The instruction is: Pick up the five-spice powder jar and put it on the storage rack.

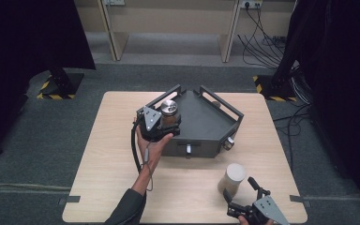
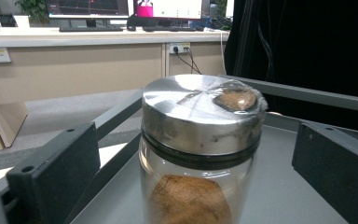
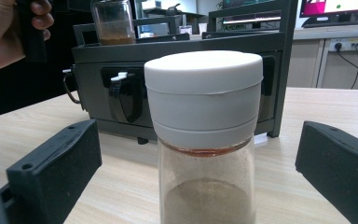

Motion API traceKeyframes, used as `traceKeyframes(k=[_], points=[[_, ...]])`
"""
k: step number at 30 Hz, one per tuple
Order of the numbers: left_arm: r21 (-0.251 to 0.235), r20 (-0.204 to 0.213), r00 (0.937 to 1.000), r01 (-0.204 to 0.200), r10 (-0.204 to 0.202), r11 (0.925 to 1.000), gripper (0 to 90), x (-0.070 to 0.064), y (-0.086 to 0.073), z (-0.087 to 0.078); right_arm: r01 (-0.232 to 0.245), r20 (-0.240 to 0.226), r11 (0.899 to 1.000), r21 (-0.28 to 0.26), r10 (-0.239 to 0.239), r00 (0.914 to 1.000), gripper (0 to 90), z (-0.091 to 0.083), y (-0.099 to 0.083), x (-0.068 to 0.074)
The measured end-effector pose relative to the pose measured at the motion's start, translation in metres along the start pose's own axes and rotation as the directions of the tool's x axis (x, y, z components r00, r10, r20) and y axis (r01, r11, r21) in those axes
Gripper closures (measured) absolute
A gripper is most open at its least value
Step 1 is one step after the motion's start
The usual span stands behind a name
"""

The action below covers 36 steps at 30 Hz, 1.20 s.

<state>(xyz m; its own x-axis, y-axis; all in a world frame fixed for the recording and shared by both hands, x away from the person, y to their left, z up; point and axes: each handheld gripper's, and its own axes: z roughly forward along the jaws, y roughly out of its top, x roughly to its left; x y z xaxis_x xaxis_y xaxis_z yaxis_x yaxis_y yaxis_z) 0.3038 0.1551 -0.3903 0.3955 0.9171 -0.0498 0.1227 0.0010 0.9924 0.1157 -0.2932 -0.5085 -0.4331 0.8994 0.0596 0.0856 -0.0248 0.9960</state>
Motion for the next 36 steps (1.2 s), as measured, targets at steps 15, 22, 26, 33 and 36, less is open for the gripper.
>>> traceKeyframes(k=[15,22,26,33,36], points=[[-0.045,0.024,0.9995,0.021,-0.02,0.9988,0.3,-0.001,-0.016,-0.023,0.001,0.0,1.0,0.001,-0.001,1.0,0.4,0.0,0.0,0.0],[-0.055,0.024,0.9996,0.018,-0.017,0.9983,0.3,-0.004,-0.026,-0.03,-0.001,0.001,1.0,0.0,0.001,1.0,0.4,0.0,0.0,0.0],[-0.067,0.029,0.9992,0.028,-0.026,0.9974,0.3,-0.003,-0.032,-0.037,0.0,0.0,1.0,0.001,0.0,1.0,0.4,0.0,0.0,0.0],[-0.089,0.043,0.9985,0.038,-0.034,0.9953,0.3,-0.002,-0.041,-0.051,0.001,0.002,1.0,0.001,-0.001,1.0,0.4,0.0,0.0,0.0],[-0.097,0.047,0.9984,0.037,-0.033,0.9946,0.3,-0.003,-0.046,-0.057,0.0,0.002,1.0,0.001,0.0,1.0,0.4,0.0,0.0,0.0]])
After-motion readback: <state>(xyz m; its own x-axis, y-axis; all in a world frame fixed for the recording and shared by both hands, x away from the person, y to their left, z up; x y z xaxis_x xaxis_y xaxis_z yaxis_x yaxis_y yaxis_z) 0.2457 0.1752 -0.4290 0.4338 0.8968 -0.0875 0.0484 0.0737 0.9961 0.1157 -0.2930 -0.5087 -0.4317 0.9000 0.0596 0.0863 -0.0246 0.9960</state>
